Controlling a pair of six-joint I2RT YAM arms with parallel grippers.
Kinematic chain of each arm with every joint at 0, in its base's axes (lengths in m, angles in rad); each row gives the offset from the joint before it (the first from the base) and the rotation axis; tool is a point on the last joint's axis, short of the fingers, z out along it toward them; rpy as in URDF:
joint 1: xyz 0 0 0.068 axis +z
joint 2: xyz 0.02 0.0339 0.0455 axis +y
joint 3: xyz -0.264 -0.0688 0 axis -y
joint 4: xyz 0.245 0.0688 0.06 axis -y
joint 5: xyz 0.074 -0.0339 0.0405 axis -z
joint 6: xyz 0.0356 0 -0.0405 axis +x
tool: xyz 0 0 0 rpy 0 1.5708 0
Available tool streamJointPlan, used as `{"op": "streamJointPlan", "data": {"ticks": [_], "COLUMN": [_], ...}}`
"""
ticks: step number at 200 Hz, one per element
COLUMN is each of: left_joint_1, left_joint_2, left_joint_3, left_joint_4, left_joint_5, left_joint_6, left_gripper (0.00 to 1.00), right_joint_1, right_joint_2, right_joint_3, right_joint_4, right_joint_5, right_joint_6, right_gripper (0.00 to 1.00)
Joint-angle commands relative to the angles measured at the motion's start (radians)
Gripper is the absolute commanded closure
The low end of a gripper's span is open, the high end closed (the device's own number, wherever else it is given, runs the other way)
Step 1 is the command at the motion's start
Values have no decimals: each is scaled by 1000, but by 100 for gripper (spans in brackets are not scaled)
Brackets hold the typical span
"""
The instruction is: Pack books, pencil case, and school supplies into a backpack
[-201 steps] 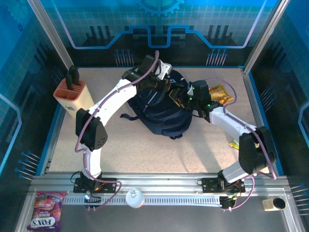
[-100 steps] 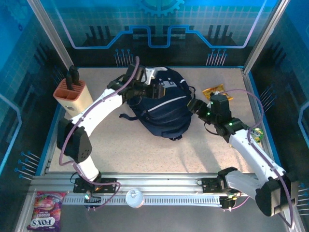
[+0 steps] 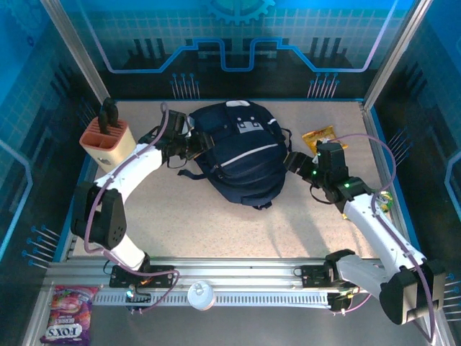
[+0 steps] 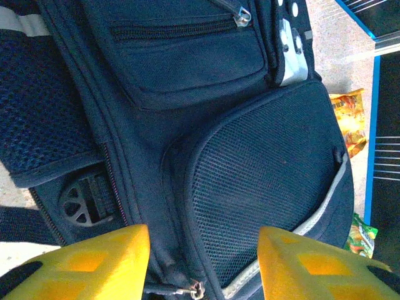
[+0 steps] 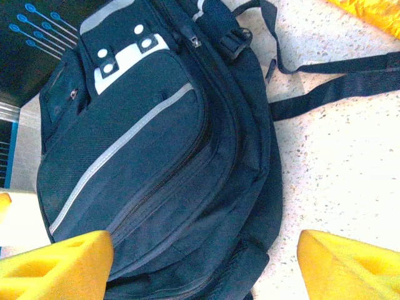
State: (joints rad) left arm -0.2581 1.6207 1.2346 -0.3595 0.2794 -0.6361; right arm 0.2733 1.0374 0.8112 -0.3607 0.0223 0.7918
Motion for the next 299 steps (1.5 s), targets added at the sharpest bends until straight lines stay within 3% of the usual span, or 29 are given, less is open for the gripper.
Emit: {"op": "streamJointPlan", "data": {"ticks": [1, 56, 95, 143, 231, 299], "left_joint_1": [6, 5, 5, -1, -143, -174], "left_joint_2": [50, 134, 162, 175, 143, 151], "left_joint_3": [25, 72, 74, 56, -10, -15], "left_joint_4": [13, -7, 20, 82, 384, 390], "left_joint_5": [57, 133, 181, 248, 260, 271], "left_joint_6": [-40, -20, -36, -100, -401, -410], "left_gripper": [51, 54, 70, 100, 100, 100], "right_joint_1": [26, 71, 105, 181, 537, 554], "right_joint_2": [12, 54, 88, 135, 355, 499], "right_joint_3": [15, 27, 42, 63, 272, 345], "right_joint_4": [23, 49, 57, 23, -34, -23], "right_joint_5": [-1, -2, 3, 54, 347, 408], "right_joint_6": [-5, 8, 8, -3, 58, 230], "right_gripper": [22, 23, 24, 29, 46, 66]}}
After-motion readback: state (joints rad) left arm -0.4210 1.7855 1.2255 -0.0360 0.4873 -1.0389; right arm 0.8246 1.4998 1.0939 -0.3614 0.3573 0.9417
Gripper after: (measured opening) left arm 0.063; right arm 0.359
